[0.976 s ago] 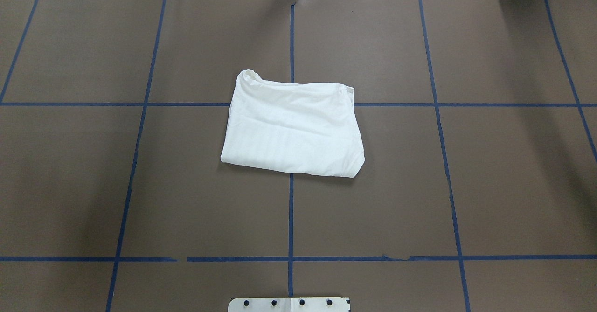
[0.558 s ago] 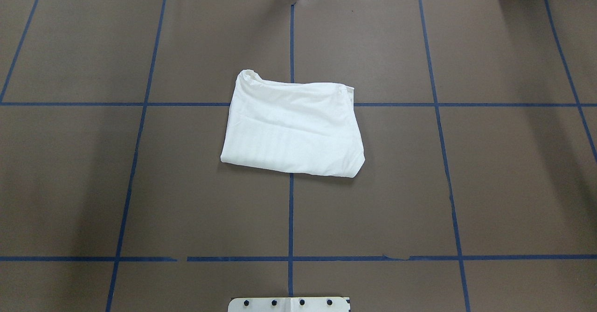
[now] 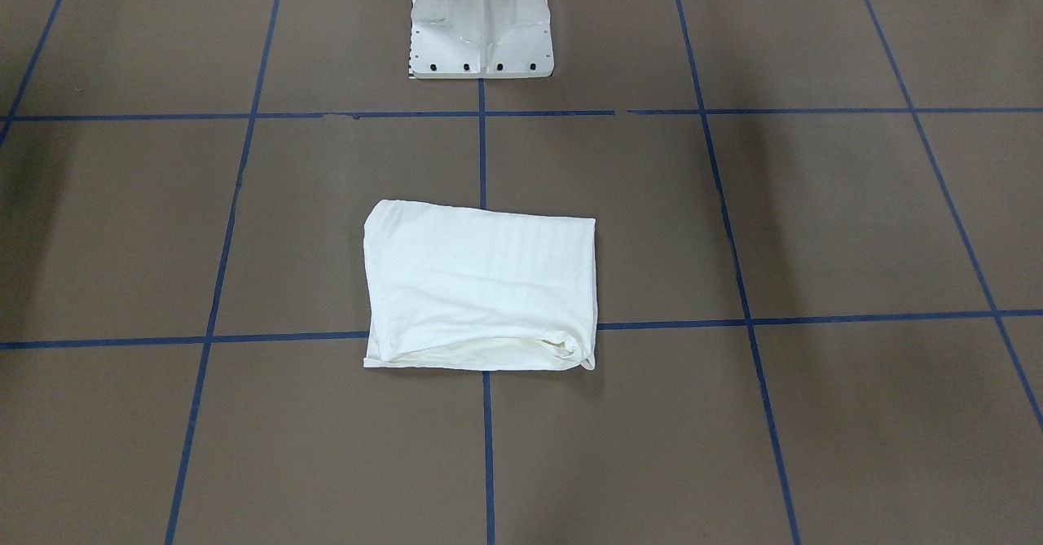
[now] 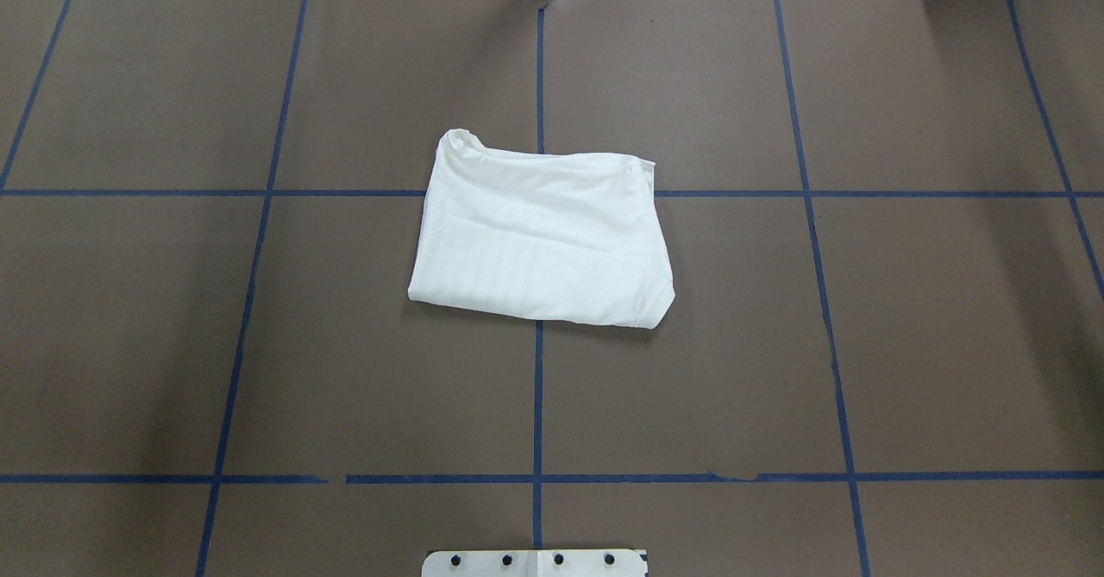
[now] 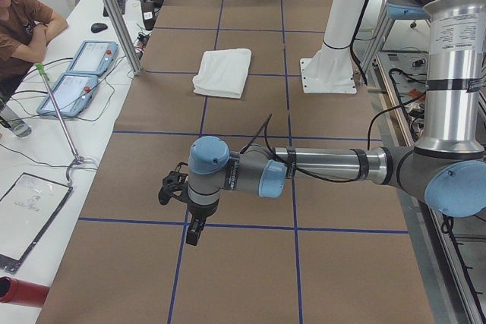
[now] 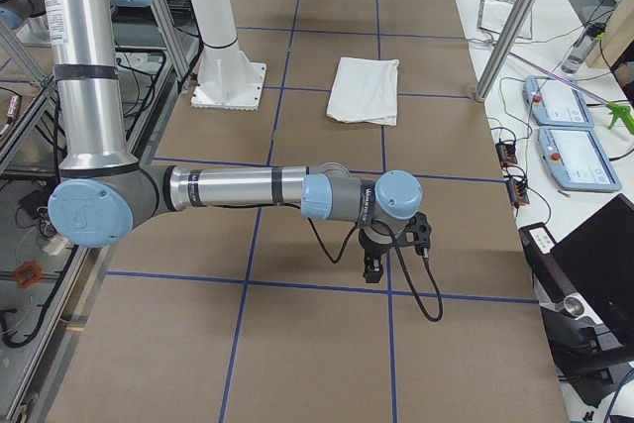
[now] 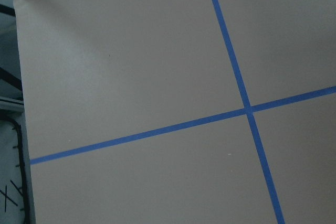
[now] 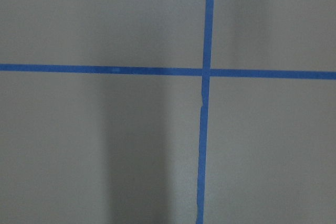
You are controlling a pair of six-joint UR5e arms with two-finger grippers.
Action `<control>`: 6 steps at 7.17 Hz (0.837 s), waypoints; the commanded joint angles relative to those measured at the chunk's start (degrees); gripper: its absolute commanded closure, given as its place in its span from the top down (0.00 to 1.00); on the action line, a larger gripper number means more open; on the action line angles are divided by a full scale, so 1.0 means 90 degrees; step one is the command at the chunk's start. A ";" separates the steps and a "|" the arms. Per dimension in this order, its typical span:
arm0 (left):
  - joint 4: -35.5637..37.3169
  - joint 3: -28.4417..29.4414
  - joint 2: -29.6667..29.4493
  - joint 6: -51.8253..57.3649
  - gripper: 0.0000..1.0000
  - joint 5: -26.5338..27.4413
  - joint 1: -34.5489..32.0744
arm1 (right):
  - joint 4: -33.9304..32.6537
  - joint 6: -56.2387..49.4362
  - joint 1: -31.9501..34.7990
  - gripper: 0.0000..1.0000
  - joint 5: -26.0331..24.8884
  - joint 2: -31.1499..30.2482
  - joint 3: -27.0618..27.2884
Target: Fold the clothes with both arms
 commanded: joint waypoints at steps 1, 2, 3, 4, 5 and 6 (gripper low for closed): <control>0.0657 -0.0185 -0.0015 0.0001 1.00 -0.0278 0.0022 | 0.0178 0.0022 0.0005 1.00 0.0052 -0.0140 -0.0016; 0.0609 -0.0078 0.0004 -0.0037 1.00 -0.0278 0.0099 | 0.0187 0.0022 0.0005 1.00 0.0043 -0.0159 -0.0016; 0.0580 -0.0039 0.0005 -0.0047 1.00 -0.0249 0.0351 | 0.0187 0.0003 0.0005 1.00 0.0014 -0.0208 0.0004; 0.0570 -0.0029 0.0014 -0.0163 1.00 -0.0249 0.0508 | 0.0197 0.0003 0.0005 1.00 0.0004 -0.0257 0.0014; 0.0560 0.0010 0.0034 -0.0155 1.00 -0.0249 0.0539 | 0.0216 -0.0007 0.0005 1.00 -0.0026 -0.0296 0.0014; 0.0550 0.0011 0.0034 -0.0155 1.00 -0.0249 0.0539 | 0.0236 -0.0007 0.0005 1.00 -0.0113 -0.0306 0.0043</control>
